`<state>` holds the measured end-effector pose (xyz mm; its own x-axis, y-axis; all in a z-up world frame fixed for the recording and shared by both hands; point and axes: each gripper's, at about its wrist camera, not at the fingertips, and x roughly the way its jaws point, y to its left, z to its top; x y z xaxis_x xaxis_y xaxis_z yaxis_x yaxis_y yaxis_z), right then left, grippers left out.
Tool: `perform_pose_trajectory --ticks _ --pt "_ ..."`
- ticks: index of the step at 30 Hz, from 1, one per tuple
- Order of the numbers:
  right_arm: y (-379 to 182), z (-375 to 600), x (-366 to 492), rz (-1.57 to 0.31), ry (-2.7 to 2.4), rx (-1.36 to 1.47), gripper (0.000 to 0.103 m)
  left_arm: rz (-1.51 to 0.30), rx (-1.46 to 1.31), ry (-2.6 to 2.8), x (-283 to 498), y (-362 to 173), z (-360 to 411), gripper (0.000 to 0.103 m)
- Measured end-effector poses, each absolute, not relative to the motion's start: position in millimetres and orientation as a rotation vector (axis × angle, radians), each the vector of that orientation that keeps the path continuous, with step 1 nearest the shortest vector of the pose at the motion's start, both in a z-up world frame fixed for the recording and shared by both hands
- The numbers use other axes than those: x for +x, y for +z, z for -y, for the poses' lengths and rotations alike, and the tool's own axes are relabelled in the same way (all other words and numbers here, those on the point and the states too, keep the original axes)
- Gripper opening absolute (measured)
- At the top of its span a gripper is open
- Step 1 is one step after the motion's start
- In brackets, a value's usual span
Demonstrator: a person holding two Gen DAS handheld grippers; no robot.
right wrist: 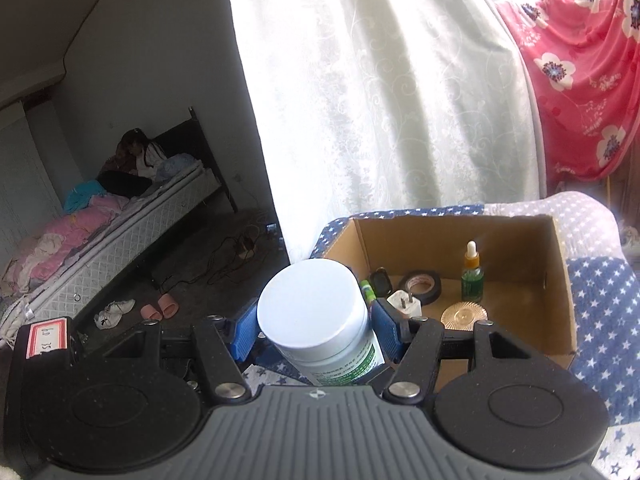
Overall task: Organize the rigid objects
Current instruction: 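Carry the pill bottle into the box and release it with the right tool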
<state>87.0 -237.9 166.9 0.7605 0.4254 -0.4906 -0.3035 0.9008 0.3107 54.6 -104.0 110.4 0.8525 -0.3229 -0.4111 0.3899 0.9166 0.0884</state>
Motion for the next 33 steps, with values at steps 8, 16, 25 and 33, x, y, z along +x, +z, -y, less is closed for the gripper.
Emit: perform_pose_trajectory --ticks 8,16,25,33 --pt "179 285 143 -0.613 0.339 0.231 0.063 -0.503 0.187 -0.482 133 128 148 0.055" --pt "138 344 222 -0.735 0.308 0.324 0.063 -0.702 0.212 -0.511 222 101 200 0.055" --pt "88 359 272 -0.858 0.295 0.326 0.061 -0.843 0.218 -0.509 265 67 227 0.055" --pt "81 353 278 -0.868 0.255 0.218 0.058 -0.869 0.225 -0.517 267 59 235 0.057"
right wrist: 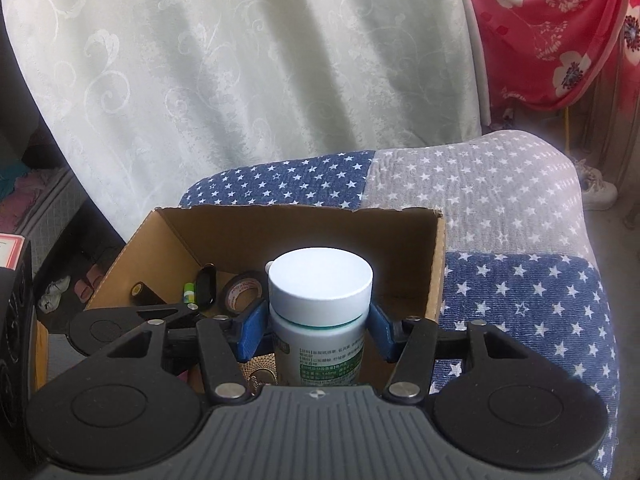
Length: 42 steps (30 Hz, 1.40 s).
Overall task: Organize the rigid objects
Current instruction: 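Carry the pill bottle into the box and release it with the right tool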
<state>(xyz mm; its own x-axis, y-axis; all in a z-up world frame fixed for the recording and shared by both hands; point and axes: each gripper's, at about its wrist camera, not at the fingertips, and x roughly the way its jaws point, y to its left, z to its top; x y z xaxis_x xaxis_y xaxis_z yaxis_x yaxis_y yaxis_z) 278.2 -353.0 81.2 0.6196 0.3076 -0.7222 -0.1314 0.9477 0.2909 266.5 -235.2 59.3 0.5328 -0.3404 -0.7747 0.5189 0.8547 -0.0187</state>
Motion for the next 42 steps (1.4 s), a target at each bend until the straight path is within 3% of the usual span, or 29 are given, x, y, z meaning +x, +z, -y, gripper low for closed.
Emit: perform_pose_trajectory --ticks 18,23,31,39,42 --pt "77 353 274 -0.868 0.249 0.172 0.058 -0.870 0.222 -0.508 271 55 224 0.057" --pt "79 354 273 -0.868 0.244 0.176 0.059 -0.864 0.222 -0.499 270 56 226 0.069" --pt "87 360 267 -0.860 0.231 0.221 0.059 -0.829 0.213 -0.497 261 63 221 0.079" --pt "121 368 224 -0.742 0.243 0.332 0.064 -0.719 0.206 -0.500 221 97 200 0.087" --pt "138 370 194 -0.671 0.246 0.373 0.067 -0.660 0.181 -0.503 196 112 182 0.097"
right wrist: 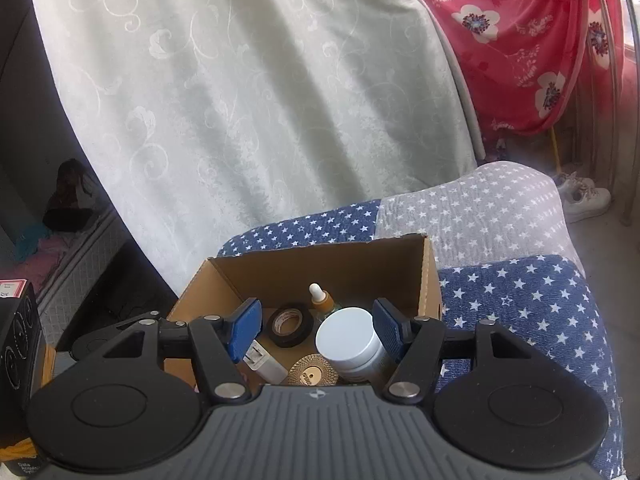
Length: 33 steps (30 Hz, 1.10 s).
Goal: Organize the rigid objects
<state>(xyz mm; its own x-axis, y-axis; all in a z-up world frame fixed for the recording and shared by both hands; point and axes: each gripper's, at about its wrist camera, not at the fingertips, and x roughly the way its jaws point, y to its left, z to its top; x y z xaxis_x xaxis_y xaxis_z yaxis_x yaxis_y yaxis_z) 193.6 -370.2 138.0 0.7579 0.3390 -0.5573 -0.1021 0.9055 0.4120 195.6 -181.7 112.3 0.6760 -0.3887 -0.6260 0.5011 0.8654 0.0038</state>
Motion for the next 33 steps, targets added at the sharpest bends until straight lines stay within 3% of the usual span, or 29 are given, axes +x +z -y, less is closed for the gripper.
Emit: perform_pose_trajectory --ticks 6,10,17,33 --pt "161 363 126 -0.512 0.254 0.418 0.084 -0.591 0.132 -0.437 147 120 139 0.103" --pt "150 347 91 -0.459 0.251 0.431 0.103 -0.567 0.100 -0.319 120 113 105 0.103" --pt "109 302 66 -0.476 0.135 0.335 0.103 -0.591 -0.017 -0.148 106 86 55 0.103" --pt "78 250 101 -0.554 0.061 0.125 0.103 -0.593 0.019 -0.135 113 79 53 0.103"
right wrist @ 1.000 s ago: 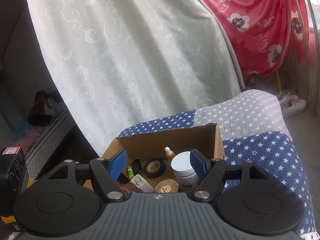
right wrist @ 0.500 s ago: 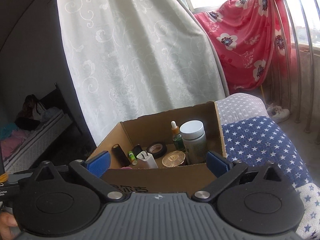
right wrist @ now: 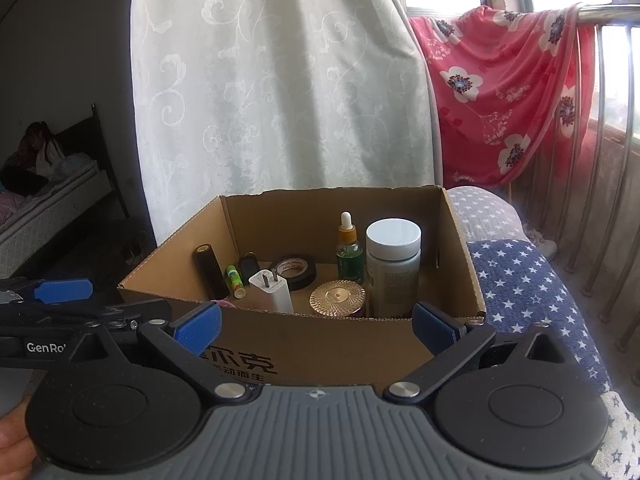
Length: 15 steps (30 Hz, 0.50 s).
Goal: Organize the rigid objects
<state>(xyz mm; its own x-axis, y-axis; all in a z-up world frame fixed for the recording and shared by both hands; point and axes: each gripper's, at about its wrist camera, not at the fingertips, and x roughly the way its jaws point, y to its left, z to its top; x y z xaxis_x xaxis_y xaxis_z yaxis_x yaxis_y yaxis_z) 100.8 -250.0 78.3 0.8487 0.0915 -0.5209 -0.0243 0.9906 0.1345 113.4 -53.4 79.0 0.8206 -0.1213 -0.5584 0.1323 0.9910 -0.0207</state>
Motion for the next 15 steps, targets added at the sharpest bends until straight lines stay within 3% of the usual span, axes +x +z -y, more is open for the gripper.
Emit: perform_pose_trajectory --ticks 15 --pt "76.0 257.2 111.7 -0.575 0.028 0.119 0.103 -0.605 0.027 -0.134 122.5 79.7 58.8 0.103"
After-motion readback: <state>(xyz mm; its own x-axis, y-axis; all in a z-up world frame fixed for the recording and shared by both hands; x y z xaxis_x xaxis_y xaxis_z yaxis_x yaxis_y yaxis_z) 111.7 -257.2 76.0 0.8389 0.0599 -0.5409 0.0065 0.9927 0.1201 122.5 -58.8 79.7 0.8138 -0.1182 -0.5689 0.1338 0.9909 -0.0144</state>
